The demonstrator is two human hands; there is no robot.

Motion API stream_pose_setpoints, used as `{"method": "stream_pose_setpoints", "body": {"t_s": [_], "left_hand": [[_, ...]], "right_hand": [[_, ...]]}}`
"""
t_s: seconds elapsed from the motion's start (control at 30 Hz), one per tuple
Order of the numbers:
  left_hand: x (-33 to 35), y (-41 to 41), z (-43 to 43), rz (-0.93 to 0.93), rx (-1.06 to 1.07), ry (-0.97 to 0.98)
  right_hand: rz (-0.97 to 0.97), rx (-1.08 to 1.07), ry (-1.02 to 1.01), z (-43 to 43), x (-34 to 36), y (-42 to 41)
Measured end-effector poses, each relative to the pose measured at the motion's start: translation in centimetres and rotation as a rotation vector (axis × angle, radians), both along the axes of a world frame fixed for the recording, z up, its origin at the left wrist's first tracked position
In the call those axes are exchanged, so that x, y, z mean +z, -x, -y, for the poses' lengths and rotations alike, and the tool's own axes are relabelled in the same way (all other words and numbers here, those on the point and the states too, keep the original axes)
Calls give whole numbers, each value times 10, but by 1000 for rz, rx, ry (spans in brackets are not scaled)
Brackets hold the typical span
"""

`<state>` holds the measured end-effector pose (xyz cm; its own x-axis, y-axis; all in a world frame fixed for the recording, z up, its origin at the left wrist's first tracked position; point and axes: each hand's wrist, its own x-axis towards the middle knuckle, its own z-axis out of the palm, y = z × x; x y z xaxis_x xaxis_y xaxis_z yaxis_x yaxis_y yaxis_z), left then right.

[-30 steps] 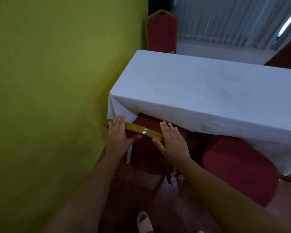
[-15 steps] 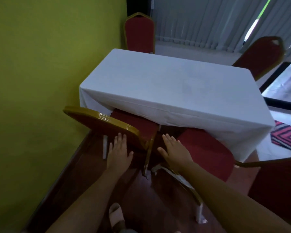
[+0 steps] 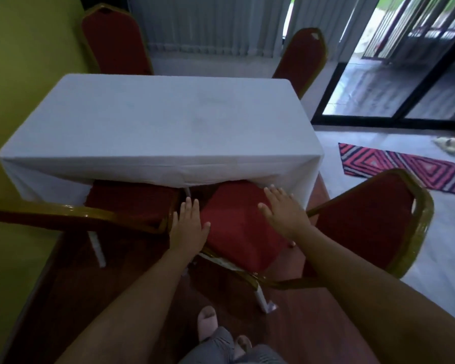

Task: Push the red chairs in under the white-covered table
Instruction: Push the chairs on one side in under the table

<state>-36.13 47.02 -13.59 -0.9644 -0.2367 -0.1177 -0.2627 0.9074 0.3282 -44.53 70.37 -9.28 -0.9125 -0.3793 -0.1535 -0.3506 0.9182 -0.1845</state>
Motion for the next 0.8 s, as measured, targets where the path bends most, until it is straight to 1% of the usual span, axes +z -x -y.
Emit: {"method": "stream_pose_setpoints", "body": {"t_s": [0.17, 0.27, 0.4, 0.53, 0.63, 0.7, 0.8], "left_hand": [[5, 28, -66, -40, -96, -41], [9, 34, -113, -80, -166, -42], [13, 44, -183, -114, -184, -88], [18, 59, -273, -138, -187, -123], [26, 68, -342, -180, -179, -172], [34, 70, -384, -227, -190, -253], [43, 63, -423, -306, -160, -376]], "right_hand": [[-102, -17, -19, -61, 26, 27], [-125, -46, -20, -107, 43, 39], [-180, -77, -52, -182, 59, 59], [-256, -62, -93, -266, 76, 81], [-235, -4, -115, -328, 78, 89], [-179, 20, -109, -362, 69, 90], [-85, 17, -7, -384, 50, 87]]}}
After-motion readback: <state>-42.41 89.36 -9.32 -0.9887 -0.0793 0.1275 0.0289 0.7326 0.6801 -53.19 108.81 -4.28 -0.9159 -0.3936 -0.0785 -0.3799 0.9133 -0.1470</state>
